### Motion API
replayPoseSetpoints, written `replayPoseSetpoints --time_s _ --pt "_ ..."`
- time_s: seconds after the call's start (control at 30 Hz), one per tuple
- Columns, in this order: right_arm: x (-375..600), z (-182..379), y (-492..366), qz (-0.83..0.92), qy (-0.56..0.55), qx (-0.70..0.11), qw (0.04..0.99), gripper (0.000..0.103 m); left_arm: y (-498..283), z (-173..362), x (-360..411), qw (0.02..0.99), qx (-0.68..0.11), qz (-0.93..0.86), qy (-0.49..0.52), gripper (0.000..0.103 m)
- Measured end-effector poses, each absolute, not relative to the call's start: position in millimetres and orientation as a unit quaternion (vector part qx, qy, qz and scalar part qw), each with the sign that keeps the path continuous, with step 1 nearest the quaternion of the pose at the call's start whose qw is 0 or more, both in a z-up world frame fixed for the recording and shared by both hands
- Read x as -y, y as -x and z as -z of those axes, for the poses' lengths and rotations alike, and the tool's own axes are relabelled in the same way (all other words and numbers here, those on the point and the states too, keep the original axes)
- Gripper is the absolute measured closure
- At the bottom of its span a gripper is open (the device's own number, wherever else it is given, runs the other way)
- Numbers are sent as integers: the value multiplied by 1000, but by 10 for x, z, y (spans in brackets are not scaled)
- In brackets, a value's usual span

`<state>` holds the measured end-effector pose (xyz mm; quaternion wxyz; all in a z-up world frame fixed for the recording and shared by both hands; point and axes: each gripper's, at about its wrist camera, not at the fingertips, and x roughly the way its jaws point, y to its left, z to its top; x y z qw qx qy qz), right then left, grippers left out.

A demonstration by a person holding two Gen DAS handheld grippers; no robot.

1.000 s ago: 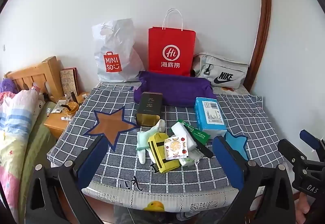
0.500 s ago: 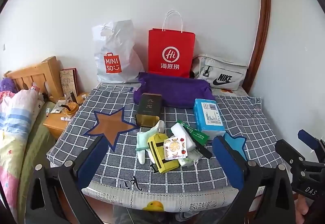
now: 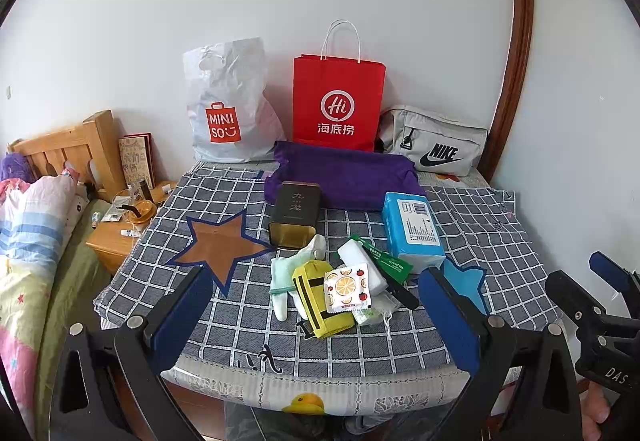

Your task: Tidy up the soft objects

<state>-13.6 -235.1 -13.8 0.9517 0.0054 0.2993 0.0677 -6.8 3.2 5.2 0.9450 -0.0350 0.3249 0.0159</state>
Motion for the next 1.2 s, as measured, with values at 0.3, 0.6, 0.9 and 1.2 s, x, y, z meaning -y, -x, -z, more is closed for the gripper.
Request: replayPoseSetpoints --time_s 0.3,0.6,0.9,1.2 --pt "2342 130 137 -68 -5 -298 952 0 79 -34 -33 945 -325 -16 35 0" --pt "2344 141 150 -68 -5 -297 952 0 81 13 -31 944 -327 -15 37 0" --pt "2333 118 143 -69 -4 -296 953 0 80 17 -36 944 -327 -15 38 0" --pt "2322 121 159 -69 -5 -294 953 0 79 15 -35 944 -327 -15 38 0"
